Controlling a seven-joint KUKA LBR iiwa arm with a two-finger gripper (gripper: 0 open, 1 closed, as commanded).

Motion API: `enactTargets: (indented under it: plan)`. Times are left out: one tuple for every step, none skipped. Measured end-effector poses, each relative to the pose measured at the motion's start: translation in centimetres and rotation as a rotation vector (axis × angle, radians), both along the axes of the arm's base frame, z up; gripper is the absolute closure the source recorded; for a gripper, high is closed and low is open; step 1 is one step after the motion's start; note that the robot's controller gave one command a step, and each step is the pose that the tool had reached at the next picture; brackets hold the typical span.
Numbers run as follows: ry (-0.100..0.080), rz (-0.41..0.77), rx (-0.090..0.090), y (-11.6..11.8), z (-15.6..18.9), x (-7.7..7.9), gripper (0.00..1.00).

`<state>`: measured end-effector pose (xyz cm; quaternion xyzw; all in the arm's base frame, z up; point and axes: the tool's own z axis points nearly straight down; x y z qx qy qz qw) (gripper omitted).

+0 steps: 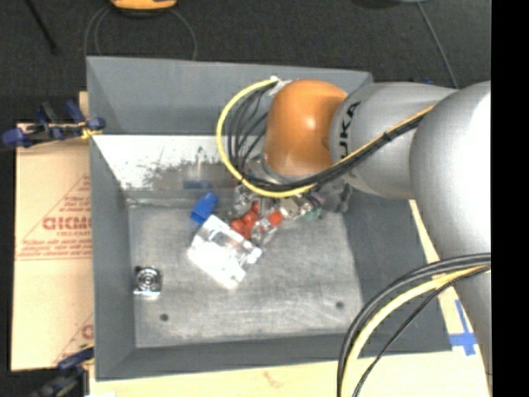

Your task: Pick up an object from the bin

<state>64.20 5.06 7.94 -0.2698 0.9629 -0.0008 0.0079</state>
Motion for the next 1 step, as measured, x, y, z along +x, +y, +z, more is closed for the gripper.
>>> enactTargets:
  plan:
    - [0.003, 0.191, -0.008, -9.19, 12.49, -2.11, 1.0]
